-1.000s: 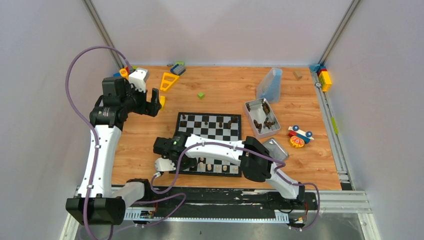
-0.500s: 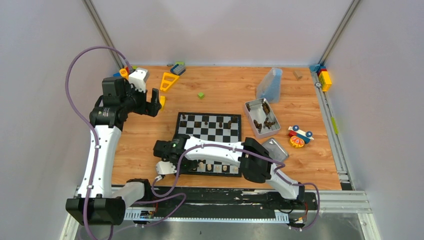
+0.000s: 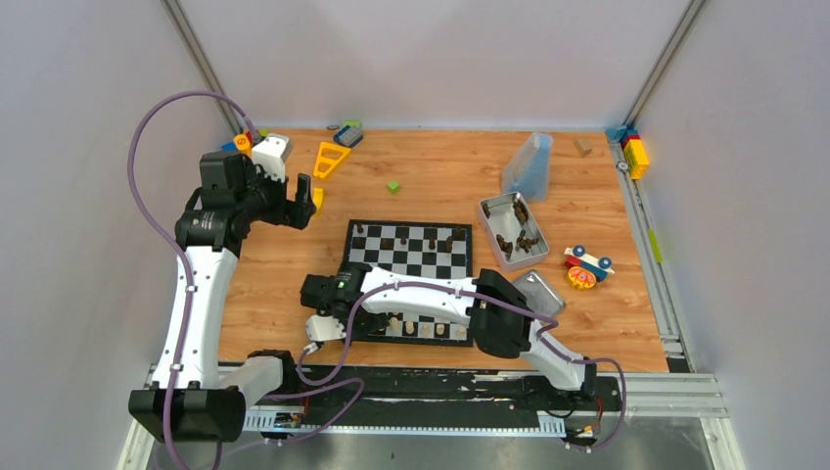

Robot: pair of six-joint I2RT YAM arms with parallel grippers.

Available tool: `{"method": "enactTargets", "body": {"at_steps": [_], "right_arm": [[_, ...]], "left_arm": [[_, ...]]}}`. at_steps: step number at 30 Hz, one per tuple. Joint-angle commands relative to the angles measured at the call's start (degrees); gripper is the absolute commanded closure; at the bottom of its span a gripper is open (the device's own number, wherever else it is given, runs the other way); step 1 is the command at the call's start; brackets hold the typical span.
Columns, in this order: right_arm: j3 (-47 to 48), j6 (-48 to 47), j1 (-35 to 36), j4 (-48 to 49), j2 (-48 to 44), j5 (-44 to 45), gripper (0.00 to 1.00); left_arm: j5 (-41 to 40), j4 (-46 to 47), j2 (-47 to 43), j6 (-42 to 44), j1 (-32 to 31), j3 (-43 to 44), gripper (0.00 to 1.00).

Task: Set up the chess pieces on the board
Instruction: Place the chess piece on the chessboard.

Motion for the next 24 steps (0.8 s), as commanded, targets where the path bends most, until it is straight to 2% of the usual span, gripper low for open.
{"method": "enactTargets", "body": {"at_steps": [1, 13, 21, 24], "right_arm": [[2.2, 0.5, 0.5, 0.1, 1.1, 0.9, 0.82], [3.9, 1.0, 0.5, 0.6, 1.2, 0.3, 0.73], [2.3, 1.2, 0.5, 0.6, 0.8, 1.5, 0.73], [2.0, 1.2, 0.5, 0.6, 0.8, 1.4, 0.77]], "left_arm": [[0.0, 1.3, -1.5, 1.2, 0.4, -0.1, 0.0], [-0.4, 1.2, -1.6, 1.3, 0.4, -0.1, 0.0], [-0.5, 1.0, -1.7, 1.5, 0.5, 0.1, 0.0], [-0.6, 1.1, -1.8, 1.5, 0.4, 0.0, 0.0]]}}
